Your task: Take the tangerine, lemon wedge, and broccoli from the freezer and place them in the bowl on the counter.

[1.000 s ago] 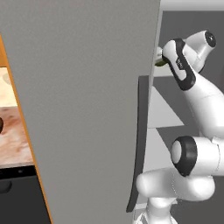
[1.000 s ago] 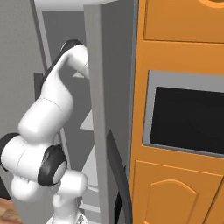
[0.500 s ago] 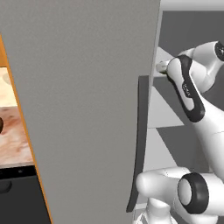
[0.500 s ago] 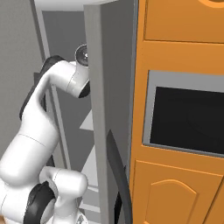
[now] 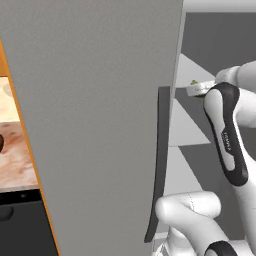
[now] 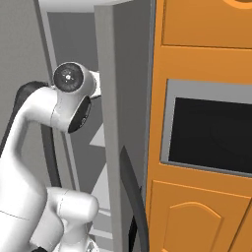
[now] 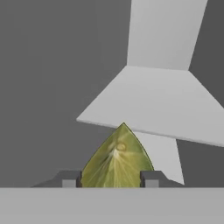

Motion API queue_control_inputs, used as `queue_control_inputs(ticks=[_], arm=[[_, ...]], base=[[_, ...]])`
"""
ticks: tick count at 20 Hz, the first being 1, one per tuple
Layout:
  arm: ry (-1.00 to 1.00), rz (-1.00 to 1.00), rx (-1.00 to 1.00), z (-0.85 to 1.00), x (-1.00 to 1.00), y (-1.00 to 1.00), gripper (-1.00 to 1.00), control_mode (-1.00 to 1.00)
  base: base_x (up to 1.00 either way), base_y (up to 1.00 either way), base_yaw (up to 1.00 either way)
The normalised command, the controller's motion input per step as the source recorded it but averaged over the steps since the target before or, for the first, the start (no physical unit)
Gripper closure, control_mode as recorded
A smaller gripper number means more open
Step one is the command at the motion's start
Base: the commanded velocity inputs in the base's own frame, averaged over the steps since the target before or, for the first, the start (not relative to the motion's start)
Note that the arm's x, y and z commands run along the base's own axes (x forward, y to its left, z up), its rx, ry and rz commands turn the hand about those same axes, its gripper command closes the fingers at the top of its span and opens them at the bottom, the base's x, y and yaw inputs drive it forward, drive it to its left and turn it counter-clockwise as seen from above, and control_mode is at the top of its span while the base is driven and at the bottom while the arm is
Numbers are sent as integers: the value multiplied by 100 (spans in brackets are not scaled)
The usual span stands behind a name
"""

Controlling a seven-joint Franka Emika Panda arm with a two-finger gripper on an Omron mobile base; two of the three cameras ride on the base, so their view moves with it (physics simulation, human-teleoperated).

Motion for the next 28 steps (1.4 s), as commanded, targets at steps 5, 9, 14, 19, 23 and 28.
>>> queue_control_inputs(ticks=[5,9,14,19,23,28], arm=[[1,-8,0,15,-99,1,100,-100],[3,-11,0,25,-89,3,100,-100],[3,-10,0,15,-80,10,100,-100],[8,-12,1,13,-78,19,100,-100],[6,-7,4,13,-49,22,100,-100],[8,-2,7,20,-12,18,100,-100]], base=[[0,0,0],[0,0,0],[0,0,0],[0,0,0],[0,0,0],[0,0,0]])
